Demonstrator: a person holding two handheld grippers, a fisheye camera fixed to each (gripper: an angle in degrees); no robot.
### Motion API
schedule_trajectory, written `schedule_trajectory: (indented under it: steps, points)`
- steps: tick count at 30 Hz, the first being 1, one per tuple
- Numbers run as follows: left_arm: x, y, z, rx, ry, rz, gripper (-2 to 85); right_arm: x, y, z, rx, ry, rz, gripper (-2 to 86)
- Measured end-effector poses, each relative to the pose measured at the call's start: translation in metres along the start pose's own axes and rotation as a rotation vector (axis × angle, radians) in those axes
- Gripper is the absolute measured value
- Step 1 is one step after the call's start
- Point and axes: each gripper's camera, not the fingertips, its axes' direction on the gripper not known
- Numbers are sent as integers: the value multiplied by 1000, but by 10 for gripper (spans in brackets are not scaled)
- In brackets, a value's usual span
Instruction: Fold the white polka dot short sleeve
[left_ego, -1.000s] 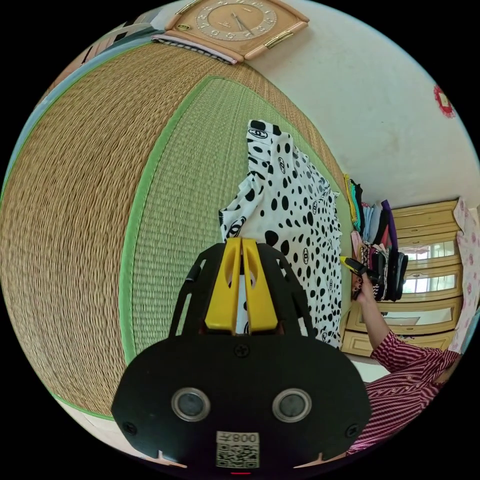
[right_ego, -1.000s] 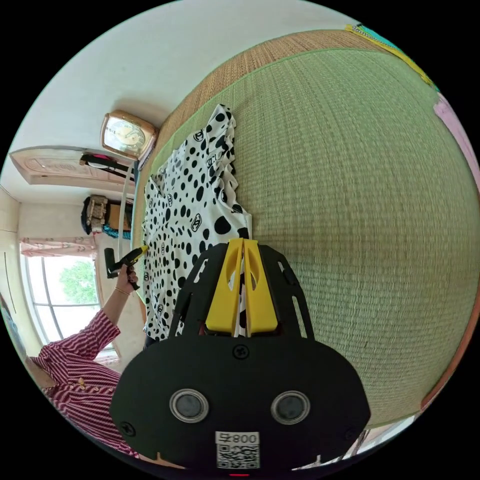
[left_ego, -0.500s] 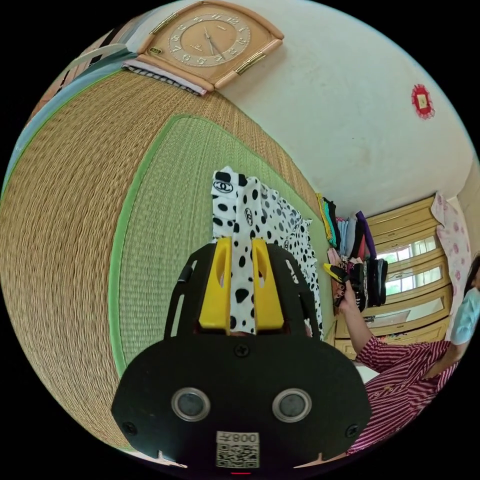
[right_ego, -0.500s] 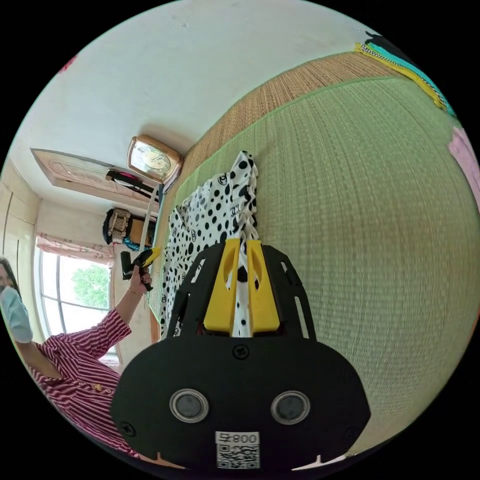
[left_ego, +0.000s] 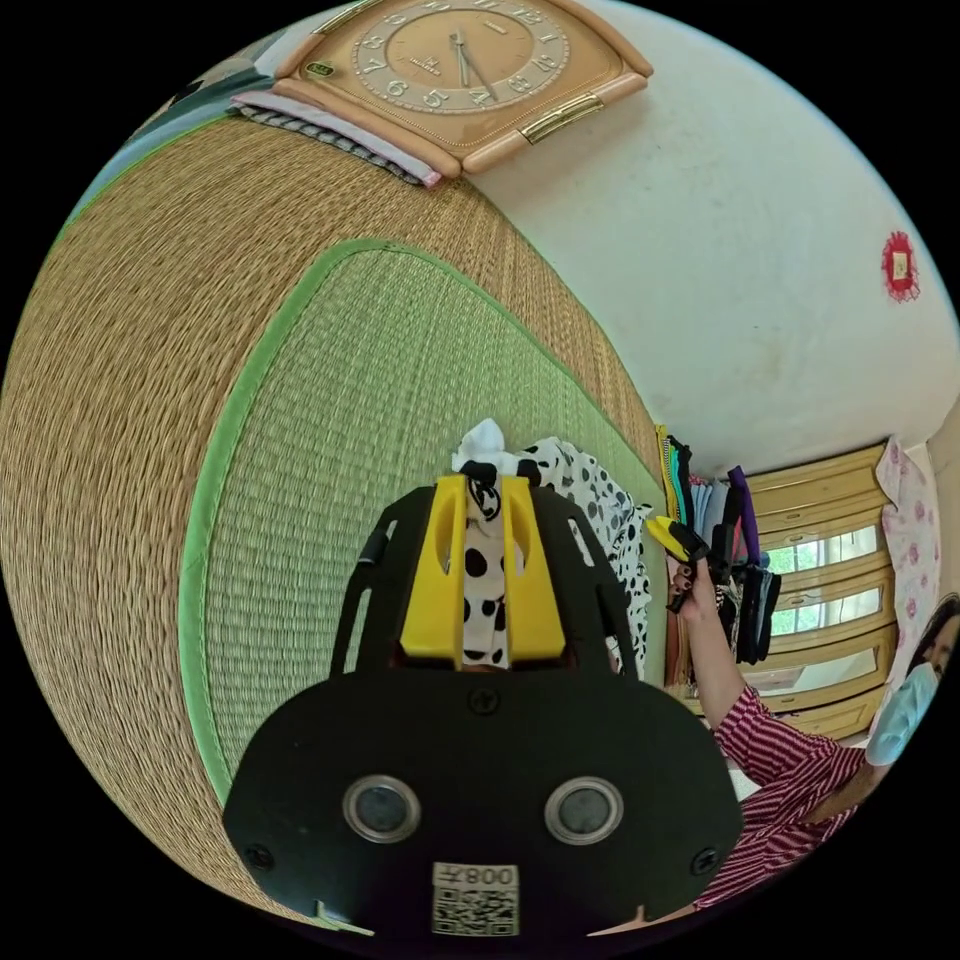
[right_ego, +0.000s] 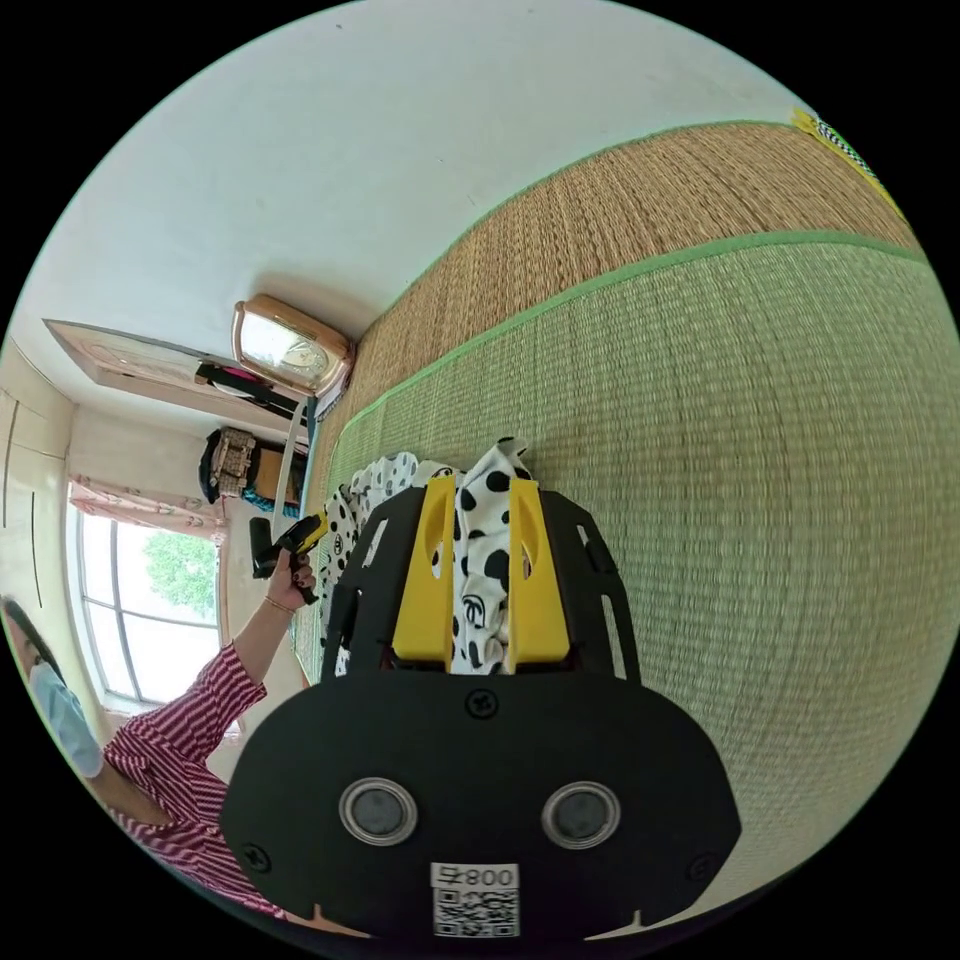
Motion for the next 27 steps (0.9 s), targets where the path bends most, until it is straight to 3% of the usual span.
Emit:
schedule_trajectory:
  steps: [5,10,13,18,27]
  points:
    - [13,0,-13,28,73,0,19,9,-17,20,-43,4,2,29]
    - [54,34,-81,212,225,191,11,-9,2,-19,32,-99,-123,15]
    - [61,64,-98,205,60,226,9,-17,46,-59,108,8,-200,12]
    - [47,67,-93,192,118,110,9,41,63,-45,105,-135,-32,11]
    - [80,53,-117,235,123,185,9,26,38,-56,136,-157,-107,11]
